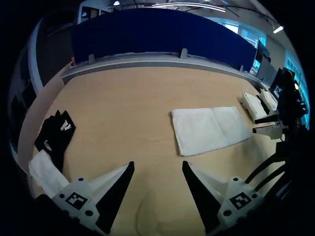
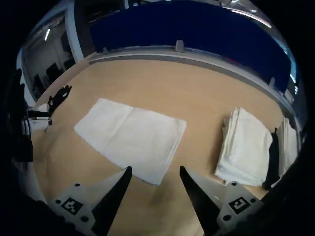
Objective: Fold towel
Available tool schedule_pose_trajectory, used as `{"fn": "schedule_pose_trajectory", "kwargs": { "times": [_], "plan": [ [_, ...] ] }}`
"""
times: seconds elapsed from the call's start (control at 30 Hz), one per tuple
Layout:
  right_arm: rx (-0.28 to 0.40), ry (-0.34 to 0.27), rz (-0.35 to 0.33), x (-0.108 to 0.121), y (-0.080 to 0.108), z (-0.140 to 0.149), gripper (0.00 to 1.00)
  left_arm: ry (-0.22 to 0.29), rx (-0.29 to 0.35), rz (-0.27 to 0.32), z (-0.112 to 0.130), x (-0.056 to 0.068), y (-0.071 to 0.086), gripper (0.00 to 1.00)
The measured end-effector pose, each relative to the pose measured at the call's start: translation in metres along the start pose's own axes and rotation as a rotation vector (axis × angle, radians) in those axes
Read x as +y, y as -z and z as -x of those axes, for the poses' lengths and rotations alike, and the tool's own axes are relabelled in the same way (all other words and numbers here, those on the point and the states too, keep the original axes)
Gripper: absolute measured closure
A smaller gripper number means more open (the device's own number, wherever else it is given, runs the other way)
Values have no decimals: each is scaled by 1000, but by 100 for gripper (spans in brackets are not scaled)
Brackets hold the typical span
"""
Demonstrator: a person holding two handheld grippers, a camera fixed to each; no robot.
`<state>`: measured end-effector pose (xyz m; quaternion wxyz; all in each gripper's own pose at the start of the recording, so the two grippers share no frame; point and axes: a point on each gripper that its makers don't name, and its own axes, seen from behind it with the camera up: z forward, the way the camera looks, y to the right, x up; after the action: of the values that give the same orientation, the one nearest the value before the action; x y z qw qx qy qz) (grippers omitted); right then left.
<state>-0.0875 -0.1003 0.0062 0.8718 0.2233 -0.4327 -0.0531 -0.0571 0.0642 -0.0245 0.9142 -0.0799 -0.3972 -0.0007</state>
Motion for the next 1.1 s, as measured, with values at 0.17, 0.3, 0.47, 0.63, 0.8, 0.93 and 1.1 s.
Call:
{"fn": "schedule_pose_trajectory", "kwargs": {
  "times": [0.17,0.3,0.47,0.63,0.8,0.93,1.1],
  "plan": [
    [-20,41,-15,-3,2,7,7,13,15,-11,4,-5,13,10],
    [-34,59,-16,-2,0,11,7,16,14,-18,7,-10,17,10],
    [-46,72,-16,-1,-4,14,6,24,12,-28,12,-17,21,10],
    [-64,77,-40,-5,-10,22,11,30,7,-34,18,-22,28,10],
    [-79,61,-61,-6,-15,29,24,36,0,-44,25,-29,37,10],
    [-88,64,-51,-4,-18,32,39,38,-2,-51,29,-36,43,10],
    [-112,76,-55,-4,-19,40,53,43,-5,-58,32,-42,49,10]
  ]
}}
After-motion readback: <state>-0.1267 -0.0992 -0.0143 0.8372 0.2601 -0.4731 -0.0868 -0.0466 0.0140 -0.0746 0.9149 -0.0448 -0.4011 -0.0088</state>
